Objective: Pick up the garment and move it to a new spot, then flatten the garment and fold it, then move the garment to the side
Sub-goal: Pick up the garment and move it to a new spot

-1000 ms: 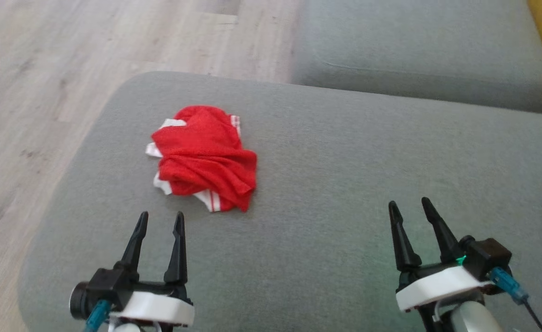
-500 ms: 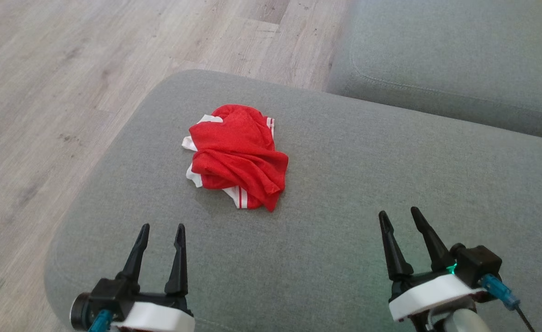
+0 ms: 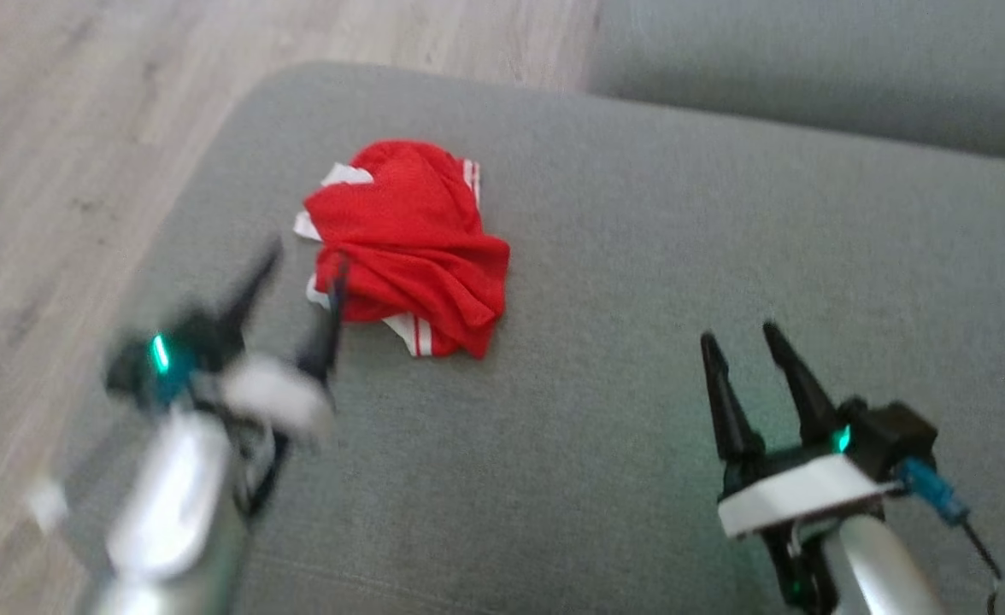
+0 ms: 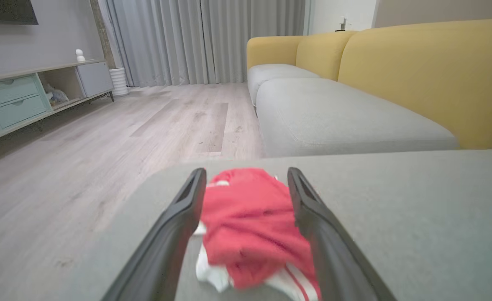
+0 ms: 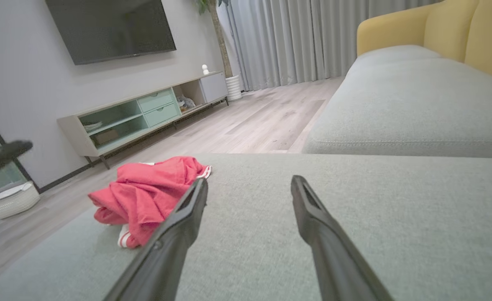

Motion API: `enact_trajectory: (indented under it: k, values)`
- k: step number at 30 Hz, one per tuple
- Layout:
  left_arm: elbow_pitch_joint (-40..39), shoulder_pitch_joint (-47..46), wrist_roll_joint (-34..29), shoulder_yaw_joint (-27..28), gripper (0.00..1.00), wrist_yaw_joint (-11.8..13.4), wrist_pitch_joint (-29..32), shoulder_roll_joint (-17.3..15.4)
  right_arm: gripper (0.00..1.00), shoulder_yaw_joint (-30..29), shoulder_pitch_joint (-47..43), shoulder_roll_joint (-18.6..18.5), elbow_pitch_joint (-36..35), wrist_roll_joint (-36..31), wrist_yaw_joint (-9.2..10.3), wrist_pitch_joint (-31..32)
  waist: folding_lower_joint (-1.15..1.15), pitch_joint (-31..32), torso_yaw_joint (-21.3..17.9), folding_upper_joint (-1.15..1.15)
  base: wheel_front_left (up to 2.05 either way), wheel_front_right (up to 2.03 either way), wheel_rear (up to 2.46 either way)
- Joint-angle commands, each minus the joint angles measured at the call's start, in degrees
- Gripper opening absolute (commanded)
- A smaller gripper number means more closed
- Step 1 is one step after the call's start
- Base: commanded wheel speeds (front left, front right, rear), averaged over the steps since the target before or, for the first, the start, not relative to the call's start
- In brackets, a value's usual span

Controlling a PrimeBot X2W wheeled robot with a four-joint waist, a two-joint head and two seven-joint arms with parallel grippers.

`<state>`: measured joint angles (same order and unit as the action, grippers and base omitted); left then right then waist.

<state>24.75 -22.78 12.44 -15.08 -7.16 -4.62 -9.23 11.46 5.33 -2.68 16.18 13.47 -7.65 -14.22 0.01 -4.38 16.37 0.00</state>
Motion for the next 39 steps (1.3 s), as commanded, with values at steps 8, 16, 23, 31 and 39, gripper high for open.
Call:
enact_trajectory:
  k: [8, 16, 23, 31, 39]
  values:
    - [6.16, -22.42, 16.30, -11.52, 1.00, -0.31, 15.96, -11.07, 1.00, 2.57, 6.62, -0.20, -2.85, -0.77, 0.16, -0.78, -0.01, -10.05, -7.70, 0.00, 0.00, 0.00, 0.00]
    - [13.72, -30.54, 26.75, -20.83, 1.00, -0.32, 23.13, -18.17, 1.00, 3.27, 9.01, -0.20, -3.53, -0.14, 0.16, -0.78, -0.01, -14.00, -13.19, 0.00, 0.00, 0.00, 0.00]
    - [19.10, -31.37, 31.59, -25.93, 1.00, -0.32, 25.41, -20.25, 1.00, 3.17, 9.20, -0.20, -3.68, 0.20, 0.16, -0.78, -0.01, -14.94, -15.61, 0.00, 0.00, 0.00, 0.00]
    - [22.43, -30.78, 34.69, -30.43, 0.00, -0.33, 27.45, -20.49, 1.00, 2.63, 9.02, -0.20, -3.63, 0.17, 0.16, -0.78, -0.01, -13.92, -16.26, 0.00, 0.00, 0.00, 0.00]
    - [17.76, -33.74, 36.46, -31.27, 0.00, -0.33, 10.75, -20.16, 1.00, 2.54, 8.02, -0.20, -2.75, 0.50, 0.16, -0.78, -0.01, -9.78, -16.59, 0.00, 0.00, 0.00, 0.00]
